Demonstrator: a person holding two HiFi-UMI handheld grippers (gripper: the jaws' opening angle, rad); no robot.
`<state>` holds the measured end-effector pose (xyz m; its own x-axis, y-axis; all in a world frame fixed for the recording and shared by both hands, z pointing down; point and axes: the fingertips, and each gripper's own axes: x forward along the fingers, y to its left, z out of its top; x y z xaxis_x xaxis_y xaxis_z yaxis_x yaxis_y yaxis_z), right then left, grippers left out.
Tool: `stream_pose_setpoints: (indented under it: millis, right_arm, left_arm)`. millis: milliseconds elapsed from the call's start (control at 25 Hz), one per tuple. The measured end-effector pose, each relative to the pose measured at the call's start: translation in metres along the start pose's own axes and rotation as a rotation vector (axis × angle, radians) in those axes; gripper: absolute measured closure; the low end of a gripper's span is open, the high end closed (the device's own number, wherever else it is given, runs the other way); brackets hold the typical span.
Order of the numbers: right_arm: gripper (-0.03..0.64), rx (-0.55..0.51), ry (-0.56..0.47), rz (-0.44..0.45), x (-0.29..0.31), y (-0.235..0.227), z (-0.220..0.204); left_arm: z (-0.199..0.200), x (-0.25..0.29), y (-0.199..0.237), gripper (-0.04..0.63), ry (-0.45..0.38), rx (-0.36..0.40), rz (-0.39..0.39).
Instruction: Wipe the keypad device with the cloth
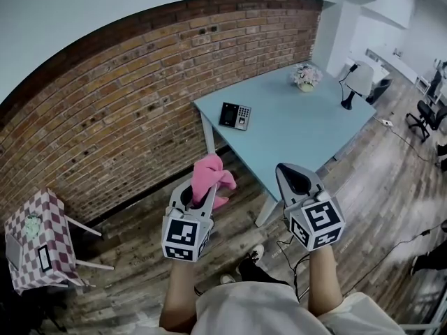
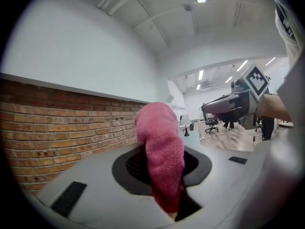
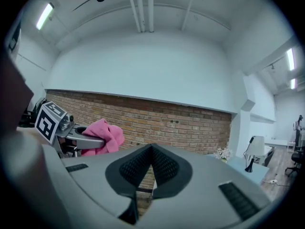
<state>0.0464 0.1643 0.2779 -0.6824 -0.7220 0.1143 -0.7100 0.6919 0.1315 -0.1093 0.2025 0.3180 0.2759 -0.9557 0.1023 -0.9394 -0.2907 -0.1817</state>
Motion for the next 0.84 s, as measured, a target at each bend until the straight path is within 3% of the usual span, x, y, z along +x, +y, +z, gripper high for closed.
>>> stream_pose_setpoints:
  millis: [400,840]
  right_arm:
    - [0.611,0.013,-0.002,-0.008,-0.012,0.016,-0.003]
    - [0.611,0.012,0.005,0.0,-0.009,0.035,-0.006]
  left_arm:
    - [-0.001,-0.021,-0.007,0.456,0.002,0.035,0.004]
    - [-0.006,-0.041,0.008,0.456,-0.014,0.02,0.028]
